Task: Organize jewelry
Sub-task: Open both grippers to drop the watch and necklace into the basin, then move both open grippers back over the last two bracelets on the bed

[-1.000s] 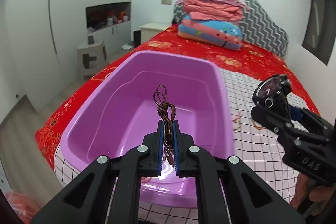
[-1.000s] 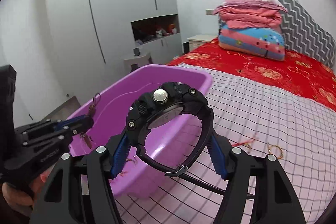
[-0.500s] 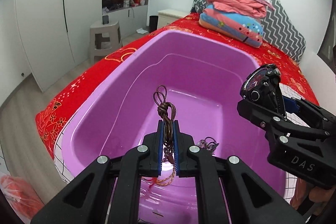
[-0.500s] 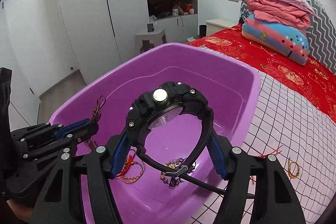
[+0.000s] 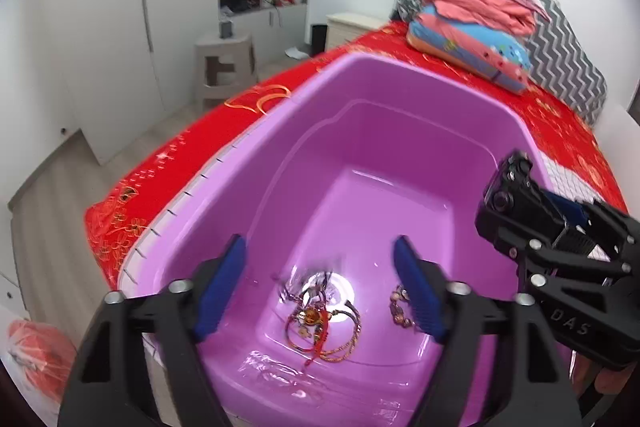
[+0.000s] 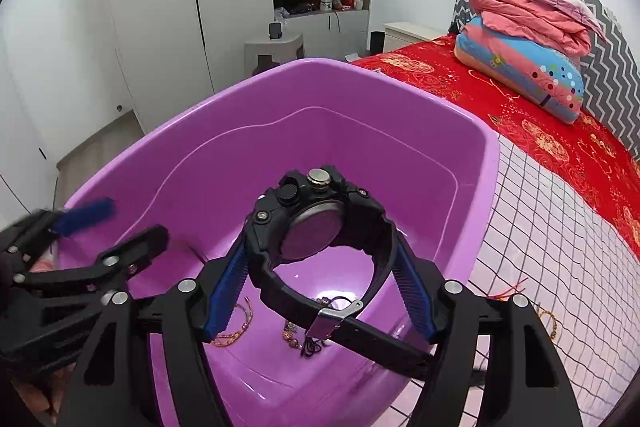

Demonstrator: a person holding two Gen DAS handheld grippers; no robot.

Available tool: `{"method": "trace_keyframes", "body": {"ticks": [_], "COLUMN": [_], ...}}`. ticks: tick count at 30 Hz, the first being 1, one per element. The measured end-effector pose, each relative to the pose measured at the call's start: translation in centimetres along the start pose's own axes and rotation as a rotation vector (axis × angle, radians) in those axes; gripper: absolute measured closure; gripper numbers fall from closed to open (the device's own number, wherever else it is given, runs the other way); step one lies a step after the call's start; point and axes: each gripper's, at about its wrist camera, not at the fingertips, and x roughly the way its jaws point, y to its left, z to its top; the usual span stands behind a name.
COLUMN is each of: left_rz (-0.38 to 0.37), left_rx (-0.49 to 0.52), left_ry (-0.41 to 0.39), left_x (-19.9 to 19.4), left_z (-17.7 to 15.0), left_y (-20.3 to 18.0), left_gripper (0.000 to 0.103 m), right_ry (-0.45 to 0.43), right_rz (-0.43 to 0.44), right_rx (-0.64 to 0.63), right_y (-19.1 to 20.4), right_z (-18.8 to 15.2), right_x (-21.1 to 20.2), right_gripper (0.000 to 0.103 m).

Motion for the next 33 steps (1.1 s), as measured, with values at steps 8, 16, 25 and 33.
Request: {"method": "trace_keyframes", "body": {"ticks": [8,16,25,33], "left_rz": [0.024,0.044,0.058,0.056], "left_rx": [-0.021,-0.035,-0.031,-0.015], "left_ry": [0.017,0.025,0.019,0.018], "left_x": [-0.8,-1.7,-3.3,-4.4], "left_z": [-0.2,-0.6,-1.7,-2.2], "left_y": [0.6,0.3,-0.7,-2.2], "left_gripper": [0.020,0.016,0.011,0.008], "right_ry": [-0.032,-0.037,-0.054,-0.070], "right_rz": [-0.022,-0.006,0.003,-0.003], "right_rx": [-0.003,0.021,0.057,0.114], "right_y": [-0.6,-1.2,-2.0,-3.7], "right_z": [0.2,-1.0,-3.2,-5.1], "right_x": [-1.6,-2.8,-4.4,-6.4], "right_gripper": [0.031,0.031,0.031,0.031]}}
